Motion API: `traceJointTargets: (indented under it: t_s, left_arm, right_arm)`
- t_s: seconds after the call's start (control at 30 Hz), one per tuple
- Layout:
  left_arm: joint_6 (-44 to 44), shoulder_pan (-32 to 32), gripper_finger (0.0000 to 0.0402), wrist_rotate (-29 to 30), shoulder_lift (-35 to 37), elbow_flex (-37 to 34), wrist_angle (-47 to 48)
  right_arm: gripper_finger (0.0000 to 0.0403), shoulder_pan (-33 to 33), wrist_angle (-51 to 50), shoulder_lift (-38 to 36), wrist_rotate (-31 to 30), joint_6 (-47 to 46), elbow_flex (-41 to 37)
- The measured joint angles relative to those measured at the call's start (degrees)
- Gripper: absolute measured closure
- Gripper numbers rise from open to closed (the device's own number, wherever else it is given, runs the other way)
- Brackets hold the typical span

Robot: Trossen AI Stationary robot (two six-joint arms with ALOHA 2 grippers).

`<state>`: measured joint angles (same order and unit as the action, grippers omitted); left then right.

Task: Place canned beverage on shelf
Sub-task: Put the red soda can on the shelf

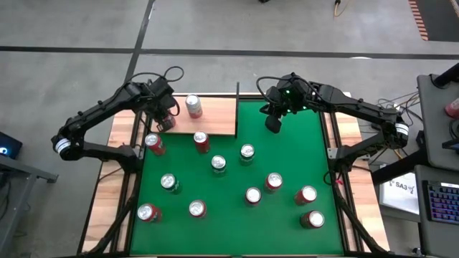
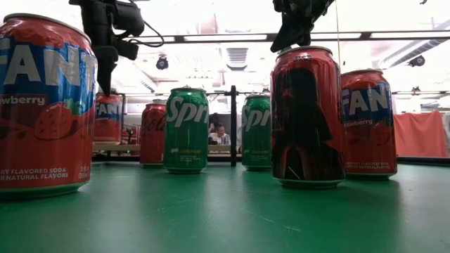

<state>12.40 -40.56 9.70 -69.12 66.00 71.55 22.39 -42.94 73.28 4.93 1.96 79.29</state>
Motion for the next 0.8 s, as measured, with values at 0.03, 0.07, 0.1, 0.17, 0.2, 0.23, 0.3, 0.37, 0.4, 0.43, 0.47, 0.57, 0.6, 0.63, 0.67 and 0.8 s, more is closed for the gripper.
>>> traceJointTargets:
  t_s: [0.03, 0.07, 0.1, 0.17, 0.2, 0.23, 0.3, 0.37, 0.4, 0.43, 0.47, 0.57, 0.6, 0.63, 0.67, 0.8]
  left_arm:
    - [-0.2, 0.0, 0.0402, 0.1, 0.1, 0.0, 0.2]
    - [-0.5, 0.0, 0.0402, 0.2, 0.1, 0.1, 0.3]
    - [-0.8, 0.0, 0.0402, 0.2, 0.1, 0.1, 0.3]
    - [-1.1, 0.0, 0.0402, 0.2, 0.1, 0.5, 0.4]
    - [-1.3, 0.0, 0.0402, 0.2, 0.1, 0.7, 0.4]
    - [-1.4, 0.0, 0.0402, 0.3, 0.1, 0.9, 0.3]
    - [-2.0, 0.0, 0.0402, 0.3, 0.1, 1.6, 0.2]
    - [-2.6, 0.0, 0.0402, 0.3, 0.1, 2.2, -0.2]
    - [-2.9, 0.0, 0.0402, 0.3, 0.1, 2.5, -0.3]
    - [-2.9, 0.0, 0.0402, 0.3, 0.1, 2.6, 0.1]
    - [-2.9, 0.0, 0.0402, 0.3, 0.1, 2.6, 0.9]
    - [-2.8, 0.0, 0.0402, 0.4, 0.1, 2.1, 2.7]
    - [-2.8, 0.0, 0.0402, 0.4, 0.1, 1.7, 2.9]
    - [-2.8, 0.0, 0.0402, 0.4, 0.1, 1.3, 2.8]
    - [-2.8, 0.0, 0.0402, 0.4, 0.1, 1.1, 2.7]
    - [-3.3, 0.0, 0.0402, 1.0, 0.2, 0.6, 2.8]
  right_arm:
    - [0.0394, 0.0, 0.0, 0.0, 0.0, 0.0, 0.0]
    - [0.0394, 0.0, 0.0, 0.0, 0.0, 0.0, 0.0]
    - [0.0394, 0.0, 0.0, 0.0, 0.0, 0.0, 0.0]
    - [0.0394, 0.0, 0.0, 0.0, 0.0, 0.0, 0.0]
    - [0.0394, 0.0, 0.0, 0.0, 0.0, 0.0, 0.0]
    - [0.0394, 0.0, 0.0, 0.0, 0.0, 0.0, 0.0]
    - [0.0394, 0.0, 0.0, 0.0, 0.0, 0.0, 0.0]
    - [0.0394, 0.0, 0.0, 0.0, 0.0, -0.4, 0.0]
    - [0.0394, 0.0, 0.0, 0.0, 0.0, -0.5, 0.0]
    - [0.0394, 0.0, 0.0, 0.0, 0.0, -0.6, 0.0]
    - [0.0394, 0.0, 0.0, 0.0, 0.0, -0.6, 0.0]
    - [0.0394, 0.0, 0.0, 0.0, 0.0, -0.4, 0.0]
    - [0.0394, 0.0, 0.0, 0.0, 0.0, -0.4, 0.0]
    - [0.0394, 0.0, 0.0, 0.0, 0.0, -0.1, 0.0]
    - [0.0394, 0.0, 0.0, 0.0, 0.0, 0.2, 0.0]
    - [0.0394, 0.0, 0.0, 0.0, 0.0, 0.2, 0.0]
